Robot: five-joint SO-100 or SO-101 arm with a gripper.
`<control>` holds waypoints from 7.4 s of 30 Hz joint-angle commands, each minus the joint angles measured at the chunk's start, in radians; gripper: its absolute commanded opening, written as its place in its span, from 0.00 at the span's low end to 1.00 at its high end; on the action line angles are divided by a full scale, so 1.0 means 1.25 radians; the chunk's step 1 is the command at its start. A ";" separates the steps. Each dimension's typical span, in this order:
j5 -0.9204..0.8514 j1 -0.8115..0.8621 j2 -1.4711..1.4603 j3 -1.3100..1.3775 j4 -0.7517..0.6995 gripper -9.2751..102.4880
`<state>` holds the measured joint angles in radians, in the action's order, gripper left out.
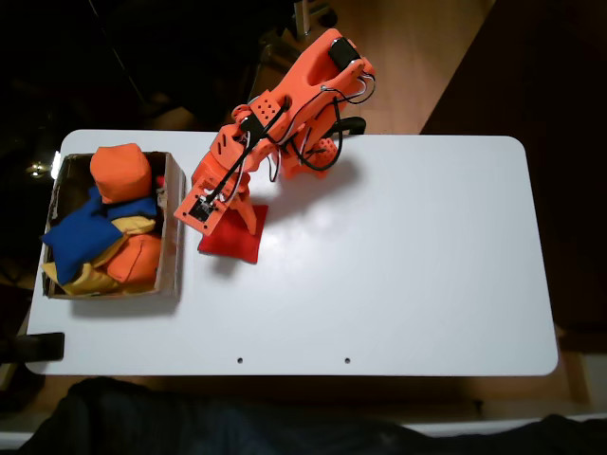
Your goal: Grasp a bag and put it in the box.
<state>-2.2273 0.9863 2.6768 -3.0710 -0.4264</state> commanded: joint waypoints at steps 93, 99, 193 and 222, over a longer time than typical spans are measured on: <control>0.128 -0.047 -0.198 0.005 0.090 0.66; 0.137 -0.052 -0.202 0.005 0.094 0.63; 0.412 -0.205 -0.083 0.007 0.066 0.17; 0.623 -0.342 -0.013 0.468 -0.544 0.17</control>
<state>-1.4496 0.5660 2.6231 -2.5817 -1.0830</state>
